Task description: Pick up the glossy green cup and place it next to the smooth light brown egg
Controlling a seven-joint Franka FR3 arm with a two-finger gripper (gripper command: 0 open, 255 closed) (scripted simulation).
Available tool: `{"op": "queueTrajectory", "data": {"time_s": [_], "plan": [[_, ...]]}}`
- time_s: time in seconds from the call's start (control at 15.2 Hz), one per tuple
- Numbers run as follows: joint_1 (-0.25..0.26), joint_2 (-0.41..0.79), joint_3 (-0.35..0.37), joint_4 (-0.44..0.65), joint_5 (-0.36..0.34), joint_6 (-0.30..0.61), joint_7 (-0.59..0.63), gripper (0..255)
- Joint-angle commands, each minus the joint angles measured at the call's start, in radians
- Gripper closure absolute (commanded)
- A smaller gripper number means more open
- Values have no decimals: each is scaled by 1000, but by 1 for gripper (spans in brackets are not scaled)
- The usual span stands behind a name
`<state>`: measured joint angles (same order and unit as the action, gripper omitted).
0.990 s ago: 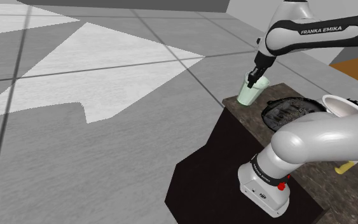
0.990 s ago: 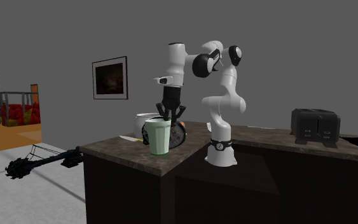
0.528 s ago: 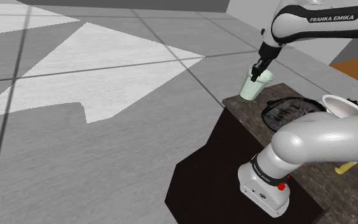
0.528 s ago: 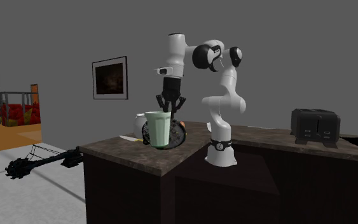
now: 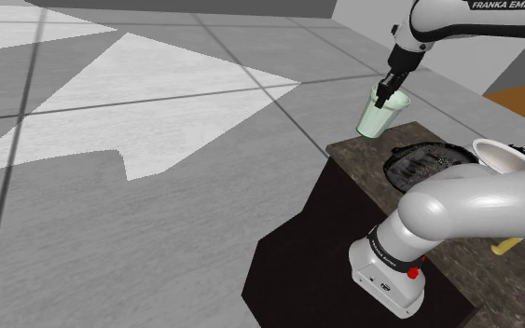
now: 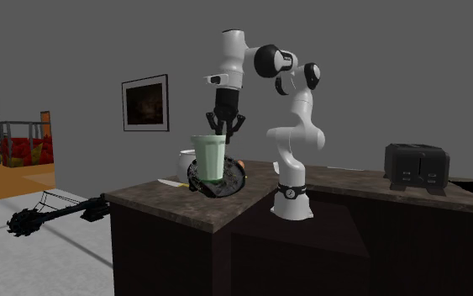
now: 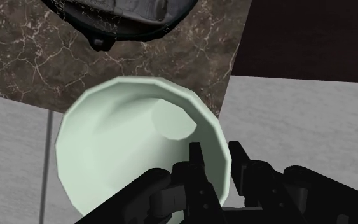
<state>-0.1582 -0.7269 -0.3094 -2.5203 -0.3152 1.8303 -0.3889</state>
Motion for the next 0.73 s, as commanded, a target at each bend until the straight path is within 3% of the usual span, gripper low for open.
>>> {"op": "queueTrajectory", "data": {"time_s": [0.0,0.66], "plan": [[3,3,5,26,6,-23,-3,255],[12,11,27,163,29,-152,-19,255]]}}
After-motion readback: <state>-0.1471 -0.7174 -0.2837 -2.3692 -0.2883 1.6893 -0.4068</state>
